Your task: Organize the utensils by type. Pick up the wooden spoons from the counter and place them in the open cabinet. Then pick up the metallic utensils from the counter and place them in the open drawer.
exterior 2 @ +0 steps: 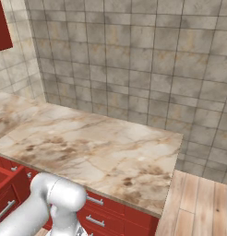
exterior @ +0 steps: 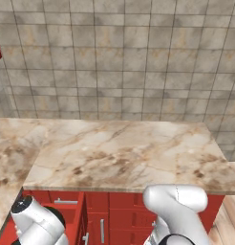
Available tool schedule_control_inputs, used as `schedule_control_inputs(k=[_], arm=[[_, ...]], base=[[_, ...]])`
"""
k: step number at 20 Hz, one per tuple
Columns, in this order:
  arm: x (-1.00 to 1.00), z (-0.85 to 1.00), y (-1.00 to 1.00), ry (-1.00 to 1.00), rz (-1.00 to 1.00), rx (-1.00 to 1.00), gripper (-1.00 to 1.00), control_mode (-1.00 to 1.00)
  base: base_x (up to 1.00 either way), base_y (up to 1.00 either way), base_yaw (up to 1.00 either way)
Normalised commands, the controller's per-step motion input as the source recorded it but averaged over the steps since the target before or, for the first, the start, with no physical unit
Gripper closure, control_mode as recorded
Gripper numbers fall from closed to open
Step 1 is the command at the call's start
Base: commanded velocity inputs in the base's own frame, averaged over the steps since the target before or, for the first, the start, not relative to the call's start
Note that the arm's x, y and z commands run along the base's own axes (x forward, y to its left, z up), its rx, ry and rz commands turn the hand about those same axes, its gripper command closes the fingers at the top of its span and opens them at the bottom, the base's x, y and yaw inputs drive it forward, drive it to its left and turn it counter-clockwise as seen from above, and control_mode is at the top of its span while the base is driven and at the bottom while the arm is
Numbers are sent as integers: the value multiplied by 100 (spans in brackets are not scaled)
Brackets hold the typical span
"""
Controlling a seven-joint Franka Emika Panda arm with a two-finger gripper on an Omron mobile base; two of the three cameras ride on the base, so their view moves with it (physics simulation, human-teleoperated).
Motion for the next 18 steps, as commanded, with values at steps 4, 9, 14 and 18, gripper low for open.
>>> schedule_control_inputs(k=[4, 9, 14, 18], arm=[[9, 59, -28, 0, 0, 2, -100, -100], [12, 55, -42, 0, 0, 0, -100, -100], [17, 58, -50, 0, 0, 1, -100, -100], [24, 51, -54, 0, 0, 1, -100, -100]], base=[[0, 0, 0], [0, 0, 0], [0, 0, 0], [0, 0, 0]])
